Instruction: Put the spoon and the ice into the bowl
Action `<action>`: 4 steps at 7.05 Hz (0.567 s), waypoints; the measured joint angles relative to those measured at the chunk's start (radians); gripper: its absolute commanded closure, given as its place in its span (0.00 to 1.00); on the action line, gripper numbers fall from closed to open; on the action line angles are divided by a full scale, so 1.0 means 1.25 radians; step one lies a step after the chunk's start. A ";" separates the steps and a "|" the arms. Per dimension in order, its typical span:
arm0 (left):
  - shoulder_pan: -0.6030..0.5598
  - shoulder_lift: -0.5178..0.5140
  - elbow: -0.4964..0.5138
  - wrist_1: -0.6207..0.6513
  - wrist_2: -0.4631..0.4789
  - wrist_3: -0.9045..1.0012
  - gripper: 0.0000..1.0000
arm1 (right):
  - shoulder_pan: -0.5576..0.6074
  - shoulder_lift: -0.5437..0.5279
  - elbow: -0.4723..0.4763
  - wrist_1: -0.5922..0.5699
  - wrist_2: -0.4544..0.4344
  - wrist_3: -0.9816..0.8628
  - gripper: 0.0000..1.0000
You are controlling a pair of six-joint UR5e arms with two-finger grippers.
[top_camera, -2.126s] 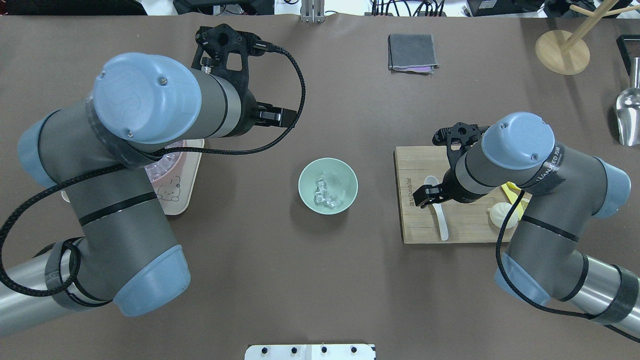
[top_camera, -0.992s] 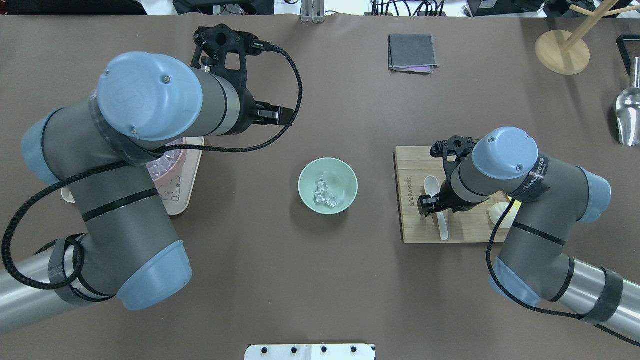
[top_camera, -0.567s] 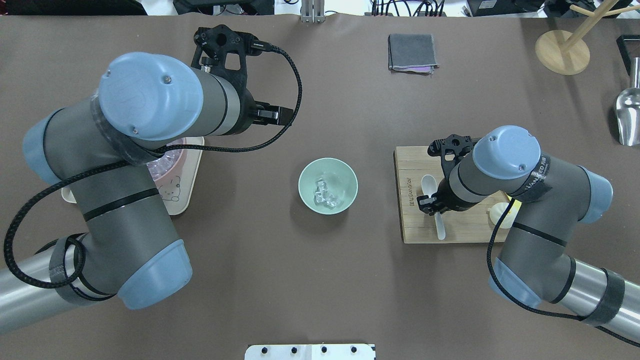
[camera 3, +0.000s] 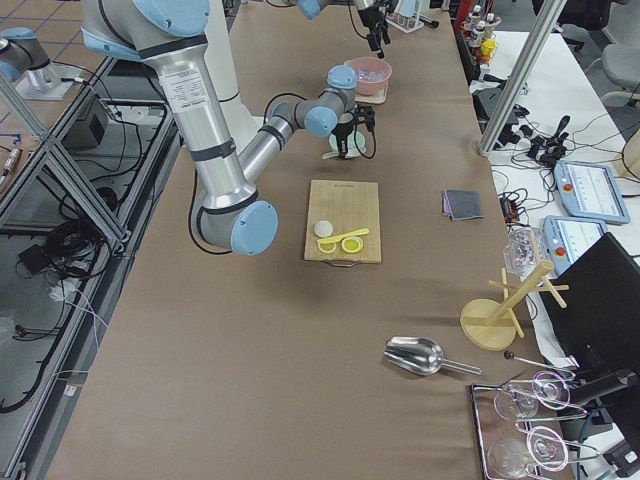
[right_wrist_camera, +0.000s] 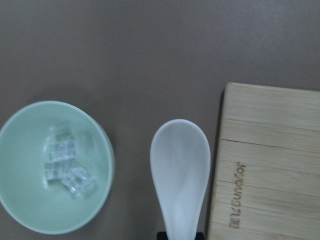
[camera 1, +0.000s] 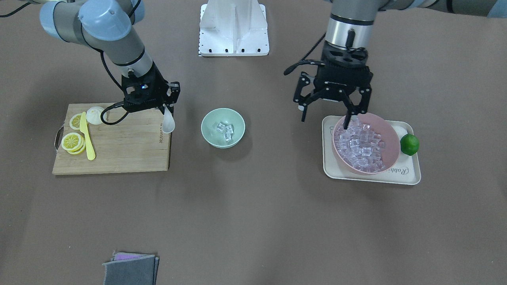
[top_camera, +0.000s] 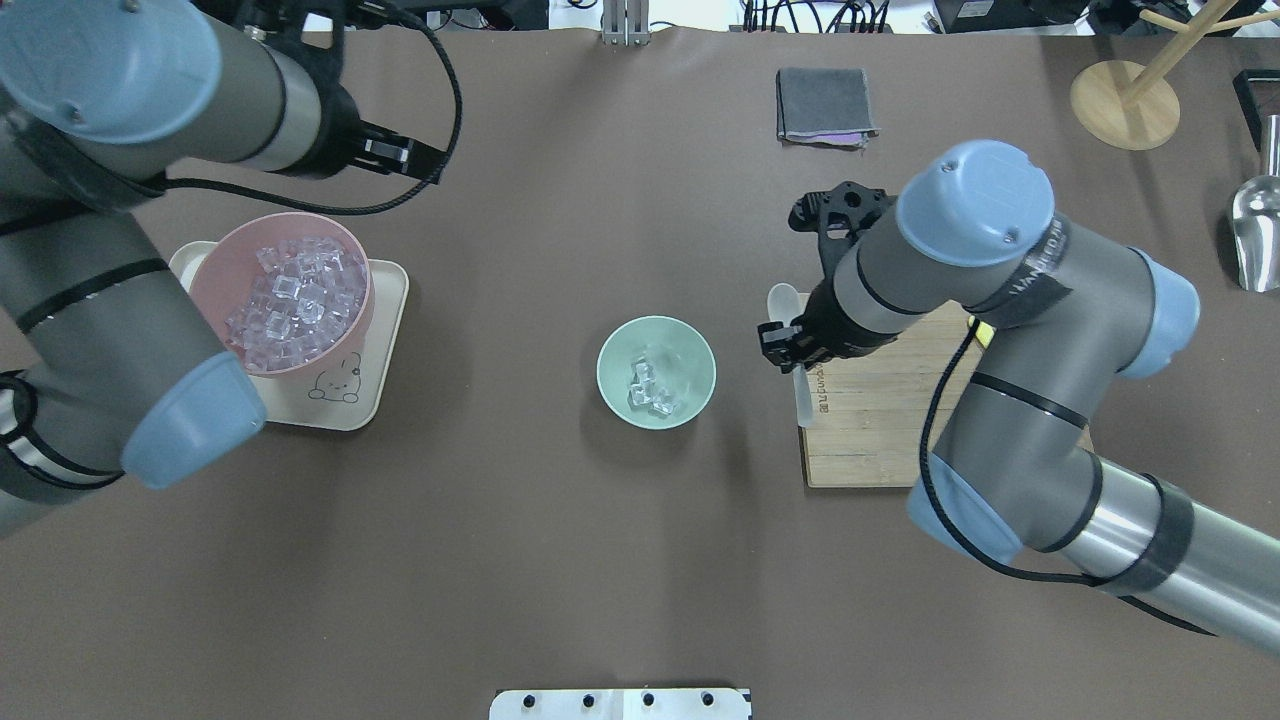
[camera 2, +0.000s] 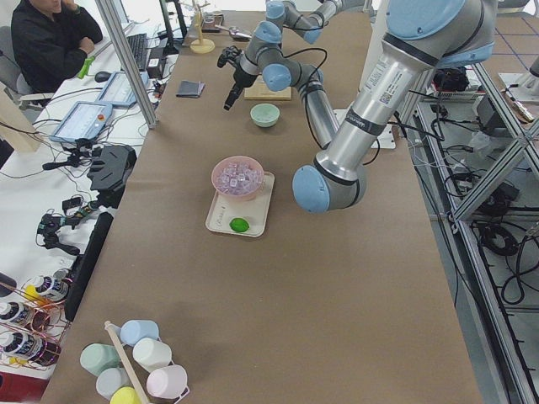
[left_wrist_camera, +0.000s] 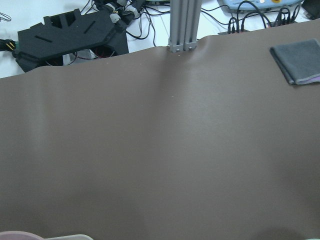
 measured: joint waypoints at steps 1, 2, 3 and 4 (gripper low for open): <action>-0.043 0.045 0.001 -0.025 -0.007 0.053 0.02 | -0.012 0.058 -0.043 -0.020 0.000 0.013 1.00; -0.079 0.078 0.003 -0.051 -0.011 0.077 0.02 | -0.033 0.103 -0.088 -0.029 -0.005 0.022 1.00; -0.100 0.094 0.005 -0.065 -0.012 0.086 0.02 | -0.057 0.137 -0.126 -0.031 -0.016 0.027 1.00; -0.110 0.104 0.007 -0.072 -0.012 0.089 0.02 | -0.076 0.161 -0.156 -0.031 -0.026 0.030 1.00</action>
